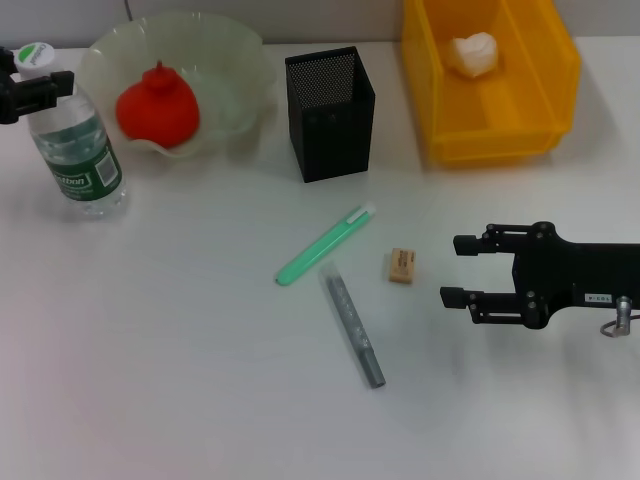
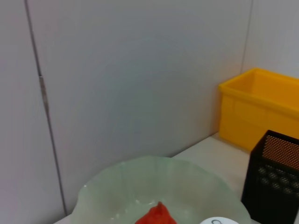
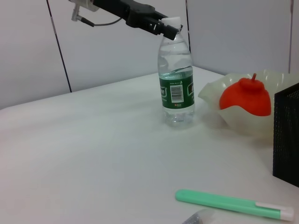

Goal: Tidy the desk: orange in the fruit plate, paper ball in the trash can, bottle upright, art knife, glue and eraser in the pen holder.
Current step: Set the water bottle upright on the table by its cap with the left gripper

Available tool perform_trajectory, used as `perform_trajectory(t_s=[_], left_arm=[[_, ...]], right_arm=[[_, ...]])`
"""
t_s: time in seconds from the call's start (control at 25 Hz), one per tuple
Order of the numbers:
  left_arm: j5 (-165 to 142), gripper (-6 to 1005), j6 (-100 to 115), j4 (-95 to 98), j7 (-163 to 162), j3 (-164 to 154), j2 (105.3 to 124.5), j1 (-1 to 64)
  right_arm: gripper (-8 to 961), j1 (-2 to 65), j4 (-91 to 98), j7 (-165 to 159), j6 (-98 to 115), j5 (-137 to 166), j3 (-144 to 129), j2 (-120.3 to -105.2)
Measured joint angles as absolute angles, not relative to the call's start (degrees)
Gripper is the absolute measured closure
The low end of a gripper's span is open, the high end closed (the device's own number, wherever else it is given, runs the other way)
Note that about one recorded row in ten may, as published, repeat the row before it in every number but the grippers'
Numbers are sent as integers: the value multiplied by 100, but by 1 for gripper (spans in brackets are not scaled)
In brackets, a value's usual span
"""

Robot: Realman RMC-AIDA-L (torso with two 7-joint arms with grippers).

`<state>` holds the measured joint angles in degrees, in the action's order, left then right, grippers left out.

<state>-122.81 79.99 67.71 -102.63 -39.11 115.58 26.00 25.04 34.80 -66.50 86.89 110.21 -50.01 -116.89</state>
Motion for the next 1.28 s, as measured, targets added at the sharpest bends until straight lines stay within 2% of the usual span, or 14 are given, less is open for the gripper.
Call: perform_trajectory(t_s=[1.0,1.28], left_arm=[[-12241,542,7718,6575,-10285,-3914,11589,2615],[-12241,329,7723,6603,-10300,-3911,11601,2605]], right_arm=[[268,2505,3480,-6677,8692,11021,-5001,-11677],[268,2504,3480,-6680,8692,11021,-5001,-11672]])
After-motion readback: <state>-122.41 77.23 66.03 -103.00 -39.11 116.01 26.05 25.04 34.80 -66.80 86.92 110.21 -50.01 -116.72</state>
